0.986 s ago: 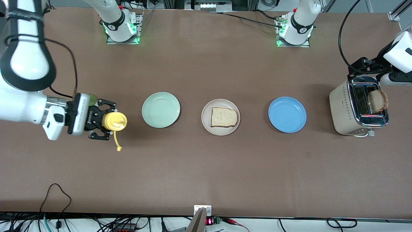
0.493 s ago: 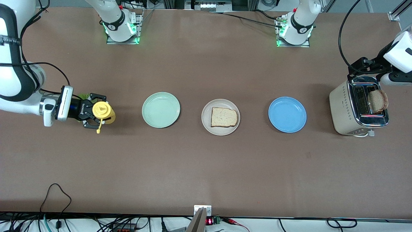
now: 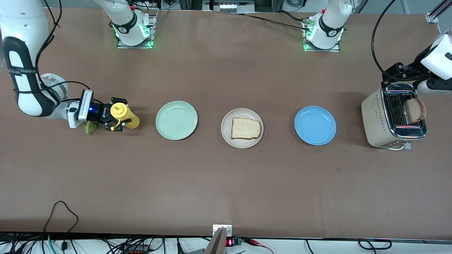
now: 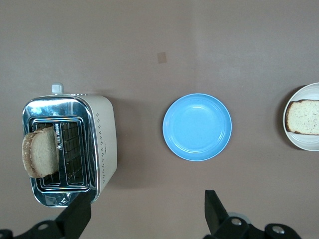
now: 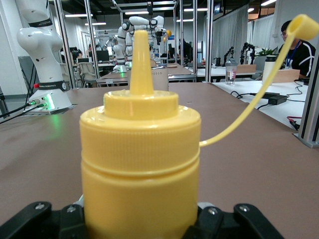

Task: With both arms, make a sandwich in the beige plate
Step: 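Set the bottle down, open the right gripper and draw back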

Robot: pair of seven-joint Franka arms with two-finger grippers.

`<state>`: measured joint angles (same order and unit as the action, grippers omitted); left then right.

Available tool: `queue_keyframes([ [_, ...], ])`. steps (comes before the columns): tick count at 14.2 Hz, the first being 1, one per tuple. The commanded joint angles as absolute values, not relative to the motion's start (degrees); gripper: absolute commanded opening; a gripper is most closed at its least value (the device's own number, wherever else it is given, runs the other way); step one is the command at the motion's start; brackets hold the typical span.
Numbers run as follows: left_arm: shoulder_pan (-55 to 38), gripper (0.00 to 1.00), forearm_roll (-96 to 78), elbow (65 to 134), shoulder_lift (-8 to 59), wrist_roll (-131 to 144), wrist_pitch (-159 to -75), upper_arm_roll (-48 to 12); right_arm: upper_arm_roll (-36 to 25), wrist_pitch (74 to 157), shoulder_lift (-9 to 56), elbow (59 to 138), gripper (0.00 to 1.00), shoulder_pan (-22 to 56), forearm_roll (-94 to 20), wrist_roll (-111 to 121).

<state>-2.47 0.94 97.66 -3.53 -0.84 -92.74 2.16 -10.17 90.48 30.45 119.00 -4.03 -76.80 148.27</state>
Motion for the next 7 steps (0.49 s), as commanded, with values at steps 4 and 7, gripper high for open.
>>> queue_keyframes([
  [4, -2.46, 1.00, 1.85, 97.91, -4.04, -2.02, -92.64, 2.29, -9.14, 86.04, 37.61, 118.83, 0.39, -6.77, -79.72, 156.35],
  [7, -2.46, 1.00, 1.85, 97.91, -4.04, -2.02, -92.64, 2.29, -9.14, 86.13, 37.88, 118.83, 0.42, -6.86, -79.72, 156.80],
])
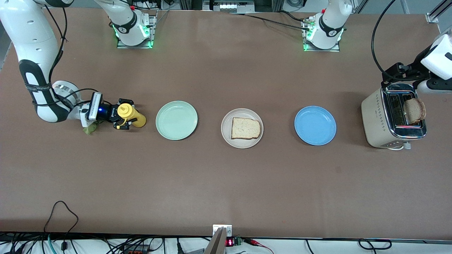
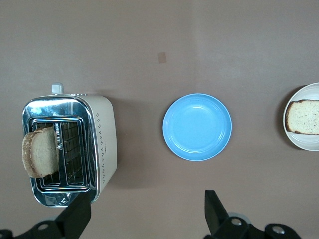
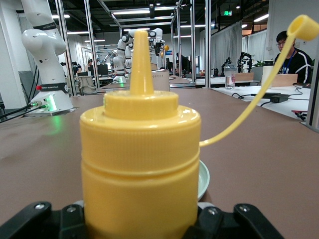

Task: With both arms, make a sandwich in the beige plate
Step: 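Set the bottle down, open the right gripper and draw back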

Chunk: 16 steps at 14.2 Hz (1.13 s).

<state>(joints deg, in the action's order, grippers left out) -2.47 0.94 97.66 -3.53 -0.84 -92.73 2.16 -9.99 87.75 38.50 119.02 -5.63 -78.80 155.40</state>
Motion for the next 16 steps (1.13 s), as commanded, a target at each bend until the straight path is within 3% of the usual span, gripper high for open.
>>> queue_keyframes([
  [1, -2.46, 1.00, 1.85, 97.91, -4.04, -1.93, -92.64, 2.29, -9.14, 86.13, 38.05, 118.83, 0.49, -7.03, -79.72, 156.80],
  [2, -2.46, 1.00, 1.85, 97.91, -4.04, -1.93, -92.64, 2.29, -9.14, 86.05, 38.23, 118.83, 0.58, -7.03, -79.72, 156.80],
  [5, -2.46, 1.00, 1.85, 97.91, -4.04, -1.93, -92.64, 2.20, -9.14, 86.04, 38.41, 118.74, 1.00, -7.12, -79.72, 156.80],
  [16, -2.46, 1.00, 1.85, 97.91, -4.04, -2.02, -92.55, 2.37, -12.13, 84.81, 36.74, 117.60, 1.00, -11.68, -71.38, 153.73],
])
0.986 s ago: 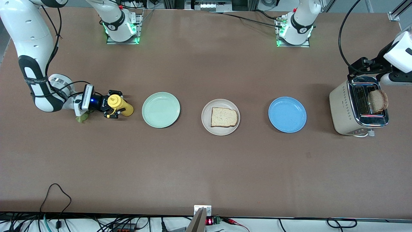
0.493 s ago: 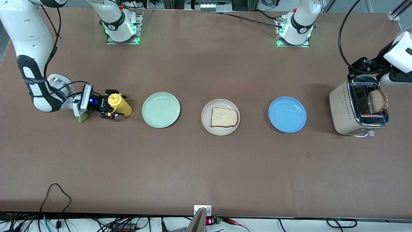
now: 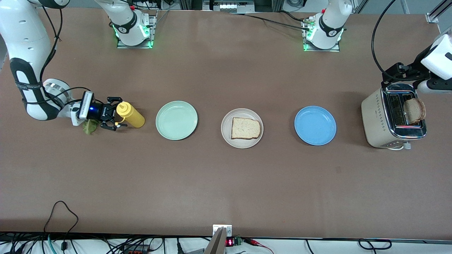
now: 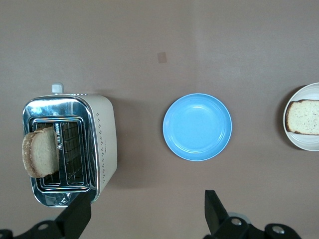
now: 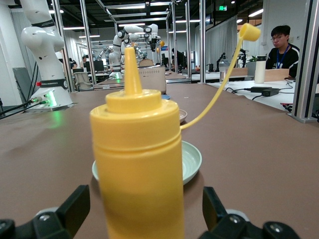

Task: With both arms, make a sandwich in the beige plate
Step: 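Set the bottle down, open the right gripper and draw back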

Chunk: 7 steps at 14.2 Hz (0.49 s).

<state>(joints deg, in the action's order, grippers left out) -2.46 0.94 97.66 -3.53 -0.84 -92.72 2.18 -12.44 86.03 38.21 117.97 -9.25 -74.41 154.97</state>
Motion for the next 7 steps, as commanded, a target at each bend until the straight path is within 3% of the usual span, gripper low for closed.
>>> queue_keyframes([
  [1, -2.46, 1.00, 1.85, 97.91, -4.04, -1.93, -92.29, 2.29, -12.30, 84.81, 35.96, 117.42, 1.00, -12.82, -69.37, 152.59],
  [7, -2.46, 1.00, 1.85, 97.91, -4.04, -1.93, -92.11, 2.29, -16.70, 87.26, 29.37, 113.74, 1.00, -12.57, -59.00, 139.60],
])
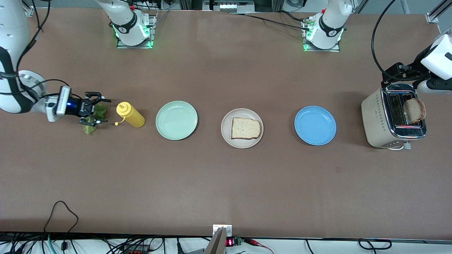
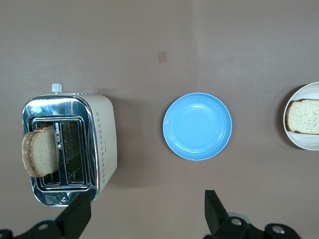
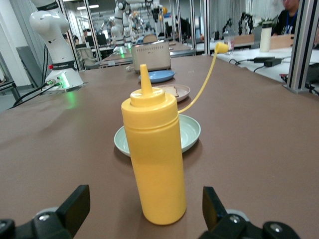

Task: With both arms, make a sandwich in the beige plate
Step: 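Set the bottle down, open the right gripper and draw back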

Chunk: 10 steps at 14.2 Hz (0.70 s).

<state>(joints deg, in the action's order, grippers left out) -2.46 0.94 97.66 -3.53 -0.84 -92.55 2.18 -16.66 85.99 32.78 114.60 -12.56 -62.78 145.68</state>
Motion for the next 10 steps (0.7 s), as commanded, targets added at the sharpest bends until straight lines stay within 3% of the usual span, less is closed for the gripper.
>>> queue_keyframes([
  [1, -2.46, 1.00, 1.85, 97.91, -4.04, -1.93, -92.11, 2.37, -16.96, 88.49, 27.79, 113.47, 1.00, -12.57, -57.15, 135.92],
  [6, -2.46, 1.00, 1.85, 97.91, -4.04, -1.93, -92.11, 2.37, -17.31, 98.42, 19.09, 113.55, 1.00, -11.87, -44.68, 113.25],
  [10, -2.46, 1.00, 1.85, 97.91, -4.04, -1.93, -92.11, 2.20, -17.31, 104.66, 16.35, 113.64, 1.00, -10.11, -35.79, 94.09],
])
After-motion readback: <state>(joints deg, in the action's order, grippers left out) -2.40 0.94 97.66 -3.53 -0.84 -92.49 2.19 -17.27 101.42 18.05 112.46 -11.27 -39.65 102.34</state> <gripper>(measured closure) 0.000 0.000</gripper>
